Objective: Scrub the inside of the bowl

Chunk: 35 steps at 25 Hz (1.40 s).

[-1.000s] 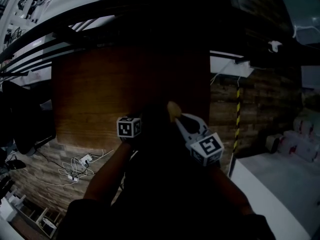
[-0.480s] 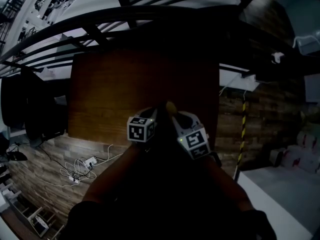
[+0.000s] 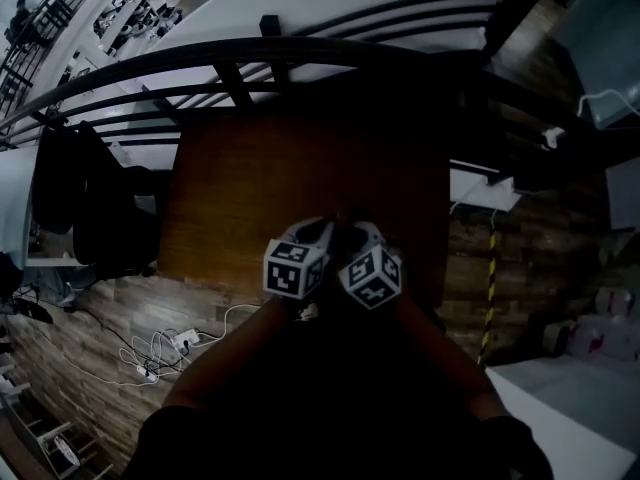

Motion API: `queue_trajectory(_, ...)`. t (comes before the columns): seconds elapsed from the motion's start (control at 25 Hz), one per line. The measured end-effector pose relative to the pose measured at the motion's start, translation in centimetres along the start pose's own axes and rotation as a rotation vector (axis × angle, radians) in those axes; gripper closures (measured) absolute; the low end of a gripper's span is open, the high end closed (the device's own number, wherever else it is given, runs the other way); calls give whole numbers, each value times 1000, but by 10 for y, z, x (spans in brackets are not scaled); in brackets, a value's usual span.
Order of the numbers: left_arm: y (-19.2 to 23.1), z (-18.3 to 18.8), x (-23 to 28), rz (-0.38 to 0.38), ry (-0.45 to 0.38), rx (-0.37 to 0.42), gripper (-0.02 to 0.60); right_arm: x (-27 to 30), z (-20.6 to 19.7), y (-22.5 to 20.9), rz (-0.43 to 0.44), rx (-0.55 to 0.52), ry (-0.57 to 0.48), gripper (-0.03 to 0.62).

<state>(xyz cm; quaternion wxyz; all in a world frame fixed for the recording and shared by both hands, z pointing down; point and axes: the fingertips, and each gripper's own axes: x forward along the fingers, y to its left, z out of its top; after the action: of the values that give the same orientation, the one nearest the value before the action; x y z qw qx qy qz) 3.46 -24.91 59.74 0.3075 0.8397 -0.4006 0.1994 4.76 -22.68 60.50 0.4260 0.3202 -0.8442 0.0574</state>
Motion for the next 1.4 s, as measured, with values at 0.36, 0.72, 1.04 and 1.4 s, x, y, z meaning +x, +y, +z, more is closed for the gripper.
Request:
queue_trajectory(0.36, 28, -2, -58, 75, -69, 55, 575, -27, 21, 59, 70, -142, 69, 551)
queue_trajectory(0.72, 22, -10, -86, 18, -85, -2, 575, -55, 48, 39, -225, -273, 35, 551)
queue_trajectory(1.04, -1, 4, -107, -66, -125, 36, 574, -45, 62, 77, -130, -400, 28, 551)
queue_trajectory(1.4, 20, 8, -119, 23, -155, 130, 577, -56, 51, 103, 22, -409, 91, 551)
